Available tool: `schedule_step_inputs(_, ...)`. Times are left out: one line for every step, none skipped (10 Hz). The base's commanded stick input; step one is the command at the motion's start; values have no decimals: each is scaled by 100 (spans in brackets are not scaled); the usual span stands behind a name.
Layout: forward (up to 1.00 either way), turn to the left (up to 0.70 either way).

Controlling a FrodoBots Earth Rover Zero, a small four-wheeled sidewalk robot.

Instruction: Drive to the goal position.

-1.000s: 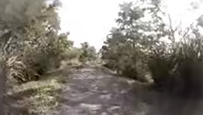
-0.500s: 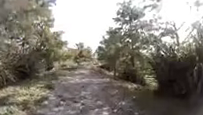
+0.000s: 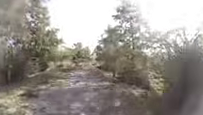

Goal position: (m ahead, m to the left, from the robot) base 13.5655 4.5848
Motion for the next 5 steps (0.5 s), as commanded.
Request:
schedule_step_inputs(100, 0)
schedule_step_inputs(100, 0)
schedule_step_inputs(100, 0)
schedule_step_inputs(100, 0)
schedule_step_inputs(100, 0)
